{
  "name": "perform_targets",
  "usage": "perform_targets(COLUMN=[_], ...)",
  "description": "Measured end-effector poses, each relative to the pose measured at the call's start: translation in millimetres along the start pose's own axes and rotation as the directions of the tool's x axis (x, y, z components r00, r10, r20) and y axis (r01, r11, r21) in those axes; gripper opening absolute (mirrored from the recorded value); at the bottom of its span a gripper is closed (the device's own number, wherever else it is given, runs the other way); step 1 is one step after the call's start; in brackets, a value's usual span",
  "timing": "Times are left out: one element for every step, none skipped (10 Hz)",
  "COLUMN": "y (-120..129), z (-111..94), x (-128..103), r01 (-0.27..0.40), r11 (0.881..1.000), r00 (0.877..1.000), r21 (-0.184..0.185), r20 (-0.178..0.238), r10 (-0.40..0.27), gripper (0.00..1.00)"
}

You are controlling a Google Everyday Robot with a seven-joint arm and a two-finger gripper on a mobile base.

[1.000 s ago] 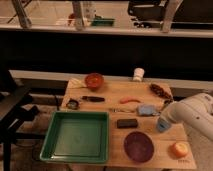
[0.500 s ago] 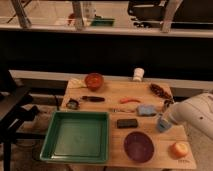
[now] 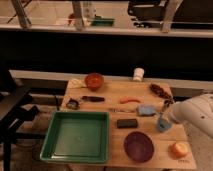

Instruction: Place towel in plastic cup

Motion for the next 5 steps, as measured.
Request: perform_targets(y=[-2.2, -3.8, -4.4, -4.3, -2.9], z=[1.6, 3.4, 3.7, 2.9, -0.7], x=[0.0, 0.4, 0.4, 0.8, 0.5], r01=[-0.002, -0.005, -0.006, -0.007, -0.006], r11=[1.000, 1.000, 1.000, 1.000, 1.000], r00=[1.000, 1.000, 1.000, 1.000, 1.000], r21=[0.004, 0.007, 0.010, 0.014, 0.020], r20=[0.003, 0.005, 0.006, 0.007, 0.008], r10=[0.002, 0.005, 0.005, 0.007, 0.005], gripper=[0.00, 0.00, 0.00, 0.00, 0.00])
